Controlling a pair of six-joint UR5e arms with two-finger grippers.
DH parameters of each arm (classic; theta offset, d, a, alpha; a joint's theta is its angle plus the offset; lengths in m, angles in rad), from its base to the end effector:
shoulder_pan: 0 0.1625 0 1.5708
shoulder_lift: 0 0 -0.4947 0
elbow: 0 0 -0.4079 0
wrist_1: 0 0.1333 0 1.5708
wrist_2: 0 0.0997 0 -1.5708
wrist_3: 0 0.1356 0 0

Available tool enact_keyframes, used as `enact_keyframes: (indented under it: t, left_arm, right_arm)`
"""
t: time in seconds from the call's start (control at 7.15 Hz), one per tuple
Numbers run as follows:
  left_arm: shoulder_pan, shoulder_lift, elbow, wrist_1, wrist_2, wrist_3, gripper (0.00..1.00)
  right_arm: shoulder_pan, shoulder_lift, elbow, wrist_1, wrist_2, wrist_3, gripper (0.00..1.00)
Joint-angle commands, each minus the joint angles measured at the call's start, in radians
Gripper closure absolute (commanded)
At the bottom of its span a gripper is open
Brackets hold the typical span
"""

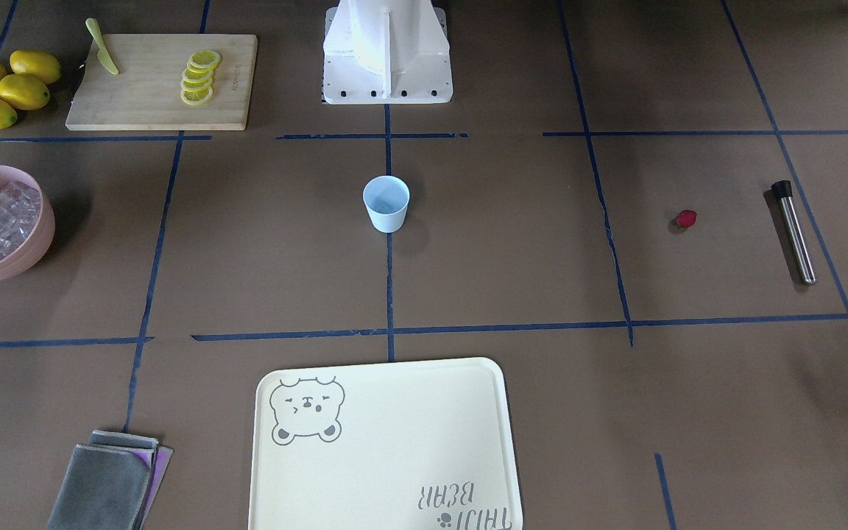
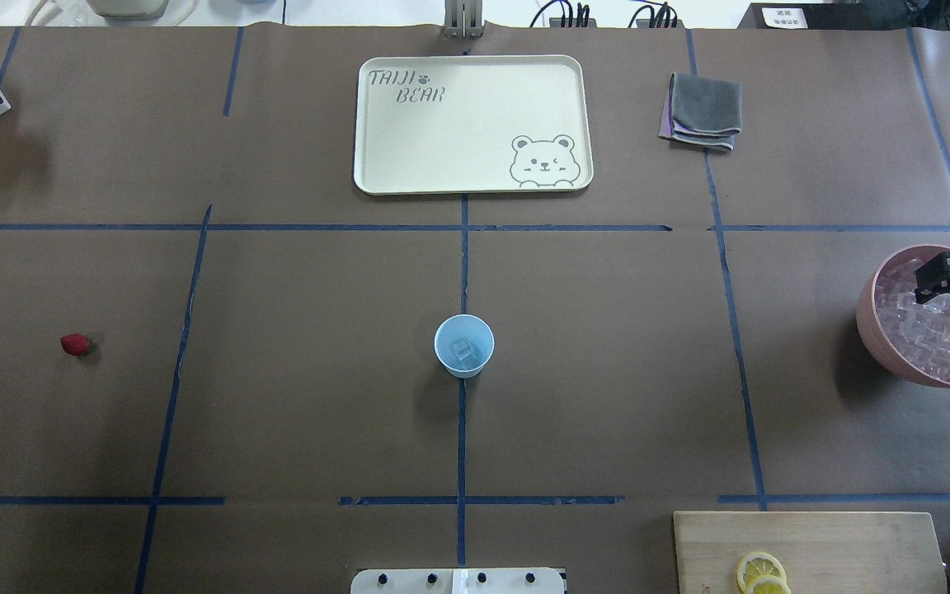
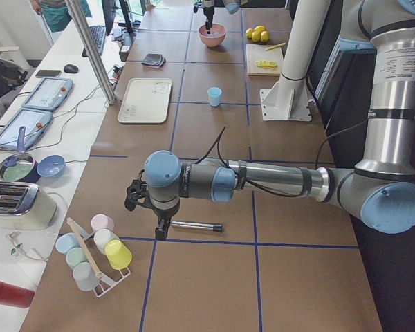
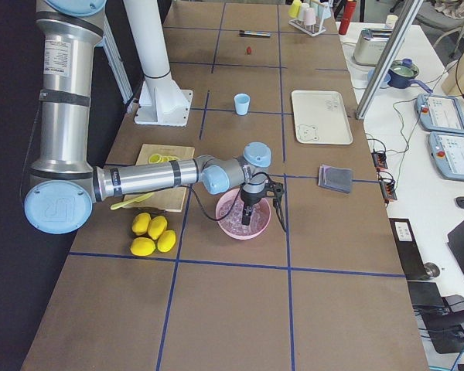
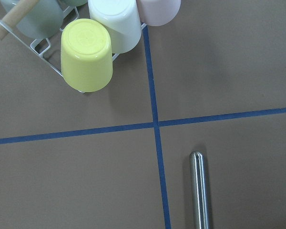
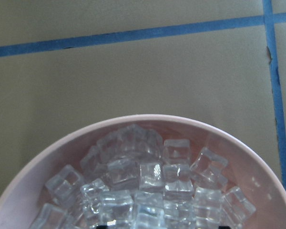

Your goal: Mash ice and strawberries in cup

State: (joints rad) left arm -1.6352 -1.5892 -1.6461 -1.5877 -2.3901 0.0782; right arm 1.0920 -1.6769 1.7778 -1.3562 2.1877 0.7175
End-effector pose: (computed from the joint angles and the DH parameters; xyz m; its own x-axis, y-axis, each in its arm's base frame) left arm -0.0679 -0.5212 0.7000 0.6894 0.1139 -0.7154 0.0101 0.9859 0.1668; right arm -0.1736 -0.4535 0.6875 0.7711 0.1516 0.6184 -0.0916 0.9876 -0.1278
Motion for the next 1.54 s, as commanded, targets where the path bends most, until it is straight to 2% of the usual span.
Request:
enact_keyframes:
  t: [0.0, 0.14, 0.98, 1.4]
  left_arm:
    - [0.0, 0.0, 0.0, 0.0, 0.0, 0.0, 0.0]
    - [0.0, 0.0, 0.0, 0.0, 0.0, 0.0, 0.0]
    - [0.0, -0.002, -0.001, 0.0, -0.001, 0.0, 0.0]
    - [0.0, -0.002, -0.001, 0.0, -0.001, 0.0, 0.0]
  right_arm:
    - [-0.015, 0.0, 0.0, 0.0, 0.003, 0.0, 0.21]
    - [-0.015, 0.0, 0.0, 0.0, 0.004, 0.0, 0.24]
    - [-0.01, 0.025, 0.003, 0.0, -0.034, 0.0, 0.31]
    - [-0.01, 0.022, 0.005, 0.0, -0.039, 0.0, 0.31]
